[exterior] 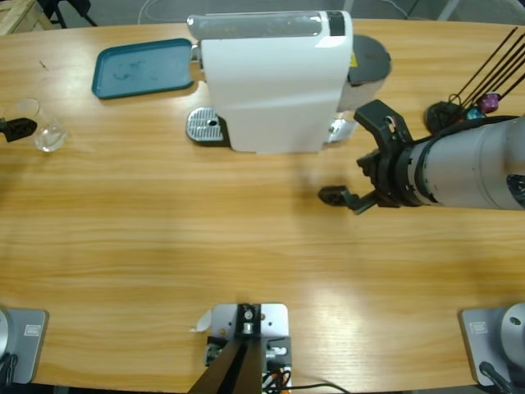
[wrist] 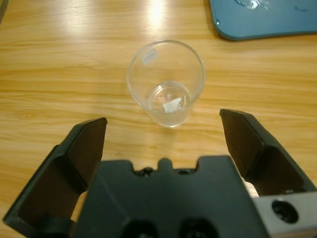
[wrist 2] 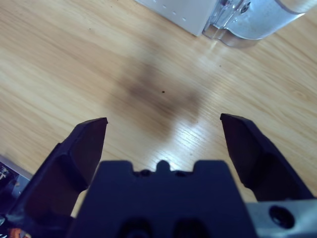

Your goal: Pour coffee

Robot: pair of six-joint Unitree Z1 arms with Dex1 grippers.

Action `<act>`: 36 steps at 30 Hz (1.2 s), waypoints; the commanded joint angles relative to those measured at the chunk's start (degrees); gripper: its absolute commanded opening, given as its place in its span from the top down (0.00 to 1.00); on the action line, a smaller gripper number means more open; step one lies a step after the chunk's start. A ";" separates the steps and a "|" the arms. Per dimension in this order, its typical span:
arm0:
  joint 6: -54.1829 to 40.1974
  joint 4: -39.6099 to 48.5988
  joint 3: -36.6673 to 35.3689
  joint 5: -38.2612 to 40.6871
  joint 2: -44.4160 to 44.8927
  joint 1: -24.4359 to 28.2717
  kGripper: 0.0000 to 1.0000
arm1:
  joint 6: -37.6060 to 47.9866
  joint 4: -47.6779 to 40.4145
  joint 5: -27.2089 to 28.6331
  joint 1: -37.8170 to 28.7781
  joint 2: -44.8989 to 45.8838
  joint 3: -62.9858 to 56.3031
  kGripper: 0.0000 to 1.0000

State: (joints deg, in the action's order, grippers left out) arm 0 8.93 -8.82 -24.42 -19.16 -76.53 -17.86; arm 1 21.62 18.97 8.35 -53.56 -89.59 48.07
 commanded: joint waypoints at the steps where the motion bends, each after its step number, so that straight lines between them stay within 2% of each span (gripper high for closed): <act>1: -0.93 -2.00 -0.01 4.27 -3.70 2.97 0.00 | 0.62 -1.58 -0.88 1.18 -2.94 -1.59 0.00; 8: -2.15 -4.78 -0.01 6.68 -6.00 6.24 0.00 | 0.62 -1.74 -1.58 1.27 -3.66 -1.40 0.00; 27: -2.80 -13.68 0.02 6.21 -15.63 7.13 0.01 | -0.09 0.02 -2.20 2.32 -4.22 -0.61 0.00; 36: -3.13 -15.47 0.16 6.95 -17.11 7.26 0.11 | -0.17 0.10 -2.64 2.32 -4.71 -0.08 0.00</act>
State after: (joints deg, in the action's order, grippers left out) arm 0 6.60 -22.17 -24.43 -13.04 -90.45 -11.30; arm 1 21.62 18.33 6.56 -51.83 -92.36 48.21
